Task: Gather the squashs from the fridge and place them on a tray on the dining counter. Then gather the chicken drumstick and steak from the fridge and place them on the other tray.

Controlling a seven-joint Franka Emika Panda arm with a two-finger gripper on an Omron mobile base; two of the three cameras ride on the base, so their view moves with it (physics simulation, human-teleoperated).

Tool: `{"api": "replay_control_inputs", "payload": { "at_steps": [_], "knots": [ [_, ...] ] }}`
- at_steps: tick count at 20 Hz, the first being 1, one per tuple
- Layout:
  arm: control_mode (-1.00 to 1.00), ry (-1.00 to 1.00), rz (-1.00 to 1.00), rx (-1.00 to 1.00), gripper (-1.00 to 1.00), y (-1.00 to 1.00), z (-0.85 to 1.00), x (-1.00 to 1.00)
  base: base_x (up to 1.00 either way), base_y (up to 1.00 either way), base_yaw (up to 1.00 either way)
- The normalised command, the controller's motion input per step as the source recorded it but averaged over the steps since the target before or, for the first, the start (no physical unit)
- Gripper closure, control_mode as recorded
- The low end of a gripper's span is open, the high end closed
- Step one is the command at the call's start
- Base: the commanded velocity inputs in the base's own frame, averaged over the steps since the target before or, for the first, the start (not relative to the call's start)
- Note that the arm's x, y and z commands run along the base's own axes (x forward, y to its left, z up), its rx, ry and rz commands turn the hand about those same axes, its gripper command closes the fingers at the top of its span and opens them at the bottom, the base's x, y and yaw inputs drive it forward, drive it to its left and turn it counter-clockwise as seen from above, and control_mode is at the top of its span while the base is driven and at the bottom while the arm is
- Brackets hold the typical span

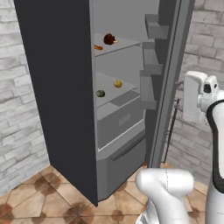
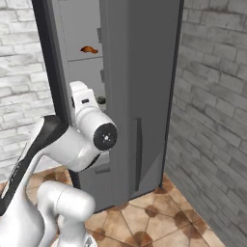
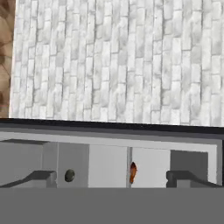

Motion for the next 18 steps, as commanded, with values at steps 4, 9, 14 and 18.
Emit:
{"api": "replay_control_inputs", "payload": {
  "at_steps": [4,9,14,18],
  "knots": [
    [-1.0,0.0,-0.07,-0.51,-1.0,0.98,0.4,0.01,0.0,0.0,0.0],
    [-1.0,0.02,-0.09,-0.27,-1.0,0.35,-0.06,0.12,0.0,0.0,0.0],
    [-1.0,0.09,-0.07,-0.15,-1.0,0.0,-0.2,0.62,0.0,0.0,0.0],
    [-1.0,0.0,-0.06,-0.3,-1.0,0.11,-0.01,0.73,0.0,0.0,0.0]
  ]
}}
